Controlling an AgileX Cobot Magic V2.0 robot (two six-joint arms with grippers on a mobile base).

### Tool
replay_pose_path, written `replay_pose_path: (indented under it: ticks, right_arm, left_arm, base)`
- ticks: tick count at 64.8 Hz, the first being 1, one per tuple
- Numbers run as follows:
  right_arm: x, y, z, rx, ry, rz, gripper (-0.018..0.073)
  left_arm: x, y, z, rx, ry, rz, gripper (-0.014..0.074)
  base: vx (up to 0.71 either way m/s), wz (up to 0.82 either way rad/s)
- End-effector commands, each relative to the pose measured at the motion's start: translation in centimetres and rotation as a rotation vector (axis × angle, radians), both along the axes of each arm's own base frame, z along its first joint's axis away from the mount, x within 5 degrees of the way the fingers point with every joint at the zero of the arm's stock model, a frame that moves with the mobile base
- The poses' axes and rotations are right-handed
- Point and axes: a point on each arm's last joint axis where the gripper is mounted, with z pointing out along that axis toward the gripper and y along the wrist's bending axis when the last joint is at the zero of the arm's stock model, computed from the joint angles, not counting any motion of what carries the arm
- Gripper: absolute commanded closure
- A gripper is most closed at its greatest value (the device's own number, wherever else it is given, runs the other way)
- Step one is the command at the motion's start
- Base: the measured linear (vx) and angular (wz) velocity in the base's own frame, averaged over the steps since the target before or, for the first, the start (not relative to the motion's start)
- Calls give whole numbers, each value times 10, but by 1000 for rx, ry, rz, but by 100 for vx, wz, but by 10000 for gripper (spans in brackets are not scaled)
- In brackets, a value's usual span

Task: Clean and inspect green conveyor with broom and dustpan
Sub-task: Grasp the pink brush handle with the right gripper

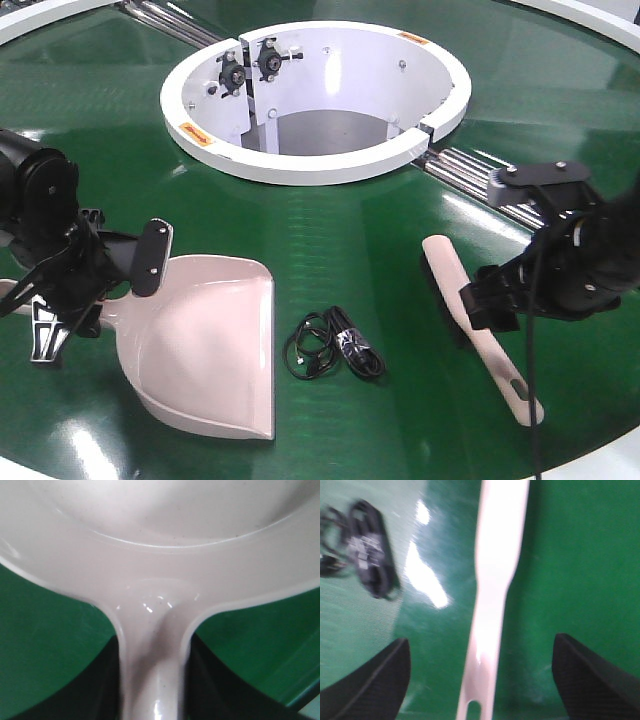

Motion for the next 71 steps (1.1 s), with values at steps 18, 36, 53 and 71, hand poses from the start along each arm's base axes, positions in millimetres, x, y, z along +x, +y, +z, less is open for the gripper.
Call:
replay_pose_path:
  ticks: [18, 36, 53, 71]
  right_arm:
    - [38, 9, -30, -66, 167, 7, -1]
    - [51, 13, -66, -97, 281, 6, 46]
    - [56, 14, -77, -93, 280, -16, 244]
    - [58, 15, -76, -86, 257, -14, 573]
  left_arm:
    - [-1, -3, 19, -21, -52, -9, 603]
    - [-1, -3, 19, -21, -52, -9, 603]
    - [-1, -3, 19, -21, -52, -9, 603]
    - [-1, -3, 19, -21, -52, -9, 603]
  base:
    - [0, 0]
    - [0, 0]
    - [0, 0]
    - [0, 0]
